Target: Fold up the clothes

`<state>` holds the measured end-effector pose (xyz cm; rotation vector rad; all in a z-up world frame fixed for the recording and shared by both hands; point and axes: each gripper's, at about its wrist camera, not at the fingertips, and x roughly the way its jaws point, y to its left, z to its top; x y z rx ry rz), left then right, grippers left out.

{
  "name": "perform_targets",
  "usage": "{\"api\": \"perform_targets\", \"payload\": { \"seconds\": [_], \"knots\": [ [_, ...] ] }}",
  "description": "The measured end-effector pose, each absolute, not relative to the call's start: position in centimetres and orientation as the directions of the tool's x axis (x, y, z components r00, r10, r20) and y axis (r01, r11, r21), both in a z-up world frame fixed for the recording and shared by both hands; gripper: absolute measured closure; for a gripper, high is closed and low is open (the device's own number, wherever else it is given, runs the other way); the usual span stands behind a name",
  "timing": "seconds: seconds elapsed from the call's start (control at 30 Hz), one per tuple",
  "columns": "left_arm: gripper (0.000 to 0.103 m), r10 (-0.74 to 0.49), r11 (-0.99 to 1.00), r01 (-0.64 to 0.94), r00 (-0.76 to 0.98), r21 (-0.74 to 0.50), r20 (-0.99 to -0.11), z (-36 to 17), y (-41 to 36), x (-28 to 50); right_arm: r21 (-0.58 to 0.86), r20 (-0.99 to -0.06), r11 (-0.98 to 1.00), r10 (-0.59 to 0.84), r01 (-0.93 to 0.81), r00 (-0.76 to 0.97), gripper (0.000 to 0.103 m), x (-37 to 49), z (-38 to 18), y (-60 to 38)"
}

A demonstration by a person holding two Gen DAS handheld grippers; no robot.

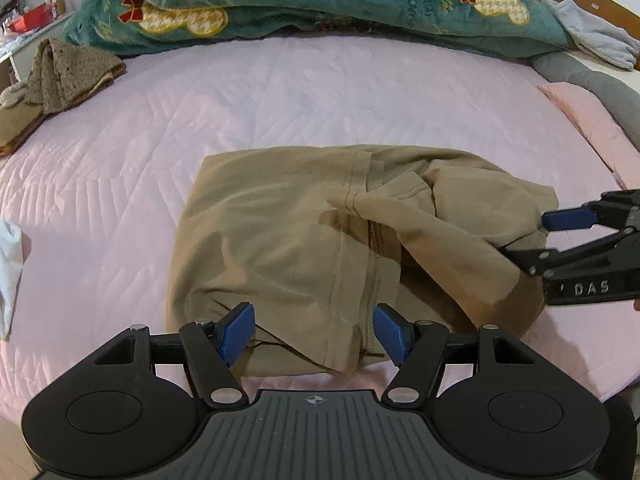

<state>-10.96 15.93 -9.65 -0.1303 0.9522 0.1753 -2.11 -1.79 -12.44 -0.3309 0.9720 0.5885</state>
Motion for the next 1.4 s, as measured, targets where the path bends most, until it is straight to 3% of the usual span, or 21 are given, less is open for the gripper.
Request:
{"api": "perform_targets", "payload": {
  "seconds": [0.4, 0.47, 0.6, 0.63, 0.7, 1.0, 1.2, 1.37, 1.4],
  "knots": [
    [0.036, 0.076, 0.976, -0.209, 0.577, -0.058, -0.813, -10.0, 15.9, -11.1, 0.002, -0.864, 0.804, 0.301, -0.595, 0.404, 0.03, -2.3, -12.9, -1.8],
    [0.036, 0.08, 0.974, -0.217, 0.576, -0.058, -0.814, -10.0, 16.3, -11.2, 0.005, -0.868, 0.805, 0.298, -0.593, 0.398, 0.035, -2.0, -13.4, -1.5],
    [0.036, 0.083, 0.969, -0.236, 0.576, -0.068, -0.813, -10.1, 17.0, -11.1, 0.014, -0.881, 0.778, 0.307, -0.628, 0.361, 0.084, -2.2, -14.1, -0.8],
    [0.036, 0.08, 0.969, -0.236, 0.577, -0.073, -0.812, -10.1, 17.1, -11.0, 0.016, -0.883, 0.772, 0.309, -0.636, 0.354, 0.092, -2.2, -14.2, -0.7],
    [0.036, 0.074, 0.969, -0.234, 0.579, -0.079, -0.812, -10.2, 17.2, -10.9, 0.014, -0.879, 0.767, 0.315, -0.641, 0.358, 0.096, -2.5, -13.9, -0.7],
    [0.036, 0.072, 0.971, -0.228, 0.581, -0.078, -0.811, -10.4, 16.5, -10.8, -0.009, -0.821, 0.834, 0.309, -0.552, 0.48, 0.099, -2.8, -10.0, -5.9],
    [0.036, 0.062, 0.98, -0.187, 0.586, -0.061, -0.808, -10.2, 14.9, -10.8, -0.004, -0.827, 0.908, 0.233, -0.419, 0.512, 0.102, -3.0, -10.8, -11.1],
    [0.036, 0.066, 0.982, -0.182, 0.587, -0.052, -0.807, -10.2, 14.8, -10.7, 0.008, -0.85, 0.923, 0.209, -0.384, 0.484, 0.095, -4.1, -11.2, -13.0],
    [0.036, 0.07, 0.981, -0.188, 0.586, -0.051, -0.807, -10.2, 15.0, -10.7, 0.016, -0.842, 0.925, 0.217, -0.379, 0.494, 0.089, -4.1, -10.7, -12.9]
  ]
}}
